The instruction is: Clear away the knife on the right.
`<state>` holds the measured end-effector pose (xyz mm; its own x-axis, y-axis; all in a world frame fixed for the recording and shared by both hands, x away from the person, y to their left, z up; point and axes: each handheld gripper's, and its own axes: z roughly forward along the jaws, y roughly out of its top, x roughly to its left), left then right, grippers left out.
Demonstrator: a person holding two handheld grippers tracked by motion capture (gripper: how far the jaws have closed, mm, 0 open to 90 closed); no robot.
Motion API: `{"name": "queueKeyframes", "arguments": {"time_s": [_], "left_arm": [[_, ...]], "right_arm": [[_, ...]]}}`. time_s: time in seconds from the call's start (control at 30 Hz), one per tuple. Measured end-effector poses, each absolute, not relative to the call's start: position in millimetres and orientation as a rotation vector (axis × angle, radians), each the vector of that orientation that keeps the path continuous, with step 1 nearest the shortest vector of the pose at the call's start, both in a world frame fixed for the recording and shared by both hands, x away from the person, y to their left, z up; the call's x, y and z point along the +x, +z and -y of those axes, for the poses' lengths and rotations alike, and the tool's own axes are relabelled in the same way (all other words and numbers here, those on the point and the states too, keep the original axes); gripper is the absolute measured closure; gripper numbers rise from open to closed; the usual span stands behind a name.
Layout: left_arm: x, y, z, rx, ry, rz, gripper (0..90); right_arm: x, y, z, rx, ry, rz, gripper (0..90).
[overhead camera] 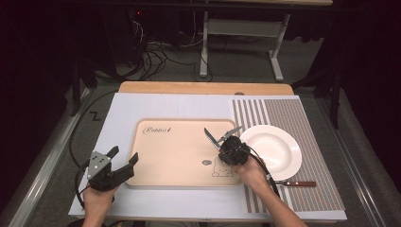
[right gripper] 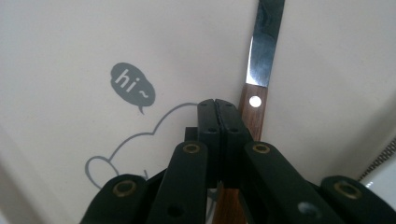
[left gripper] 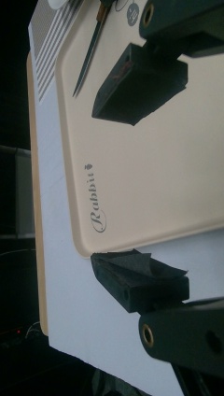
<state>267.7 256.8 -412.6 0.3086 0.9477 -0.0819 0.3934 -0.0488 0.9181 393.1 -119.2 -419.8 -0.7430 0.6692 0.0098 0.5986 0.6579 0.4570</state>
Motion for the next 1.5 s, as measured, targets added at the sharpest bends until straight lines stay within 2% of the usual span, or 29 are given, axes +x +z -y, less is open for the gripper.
{"name": "queueKeyframes", "arguments": {"time_s": [0.17, 0.2, 0.3, 0.73, 1.5], "left_arm": [[267.5, -412.6, -256.9, 1.619, 0.728, -1.246, 26.2], [267.6, -412.6, -256.9, 1.619, 0.728, -1.246, 26.2], [267.5, -412.6, -256.9, 1.619, 0.728, -1.246, 26.1], [267.4, -412.7, -257.6, 1.617, 0.730, -1.249, 26.2], [267.0, -412.7, -255.8, 1.626, 0.728, -1.238, 26.2]], "right_arm": [[397.8, -419.8, 123.3, 1.035, 0.652, -2.700, 90.0], [402.3, -420.9, 125.4, 0.944, 0.670, -2.708, 90.0], [398.6, -419.8, 124.4, 1.071, 0.647, -2.689, 90.0], [401.7, -419.6, 128.8, 1.079, 0.663, -2.684, 90.0], [388.1, -404.3, 138.9, 1.034, 0.840, -2.660, 72.1]]}}
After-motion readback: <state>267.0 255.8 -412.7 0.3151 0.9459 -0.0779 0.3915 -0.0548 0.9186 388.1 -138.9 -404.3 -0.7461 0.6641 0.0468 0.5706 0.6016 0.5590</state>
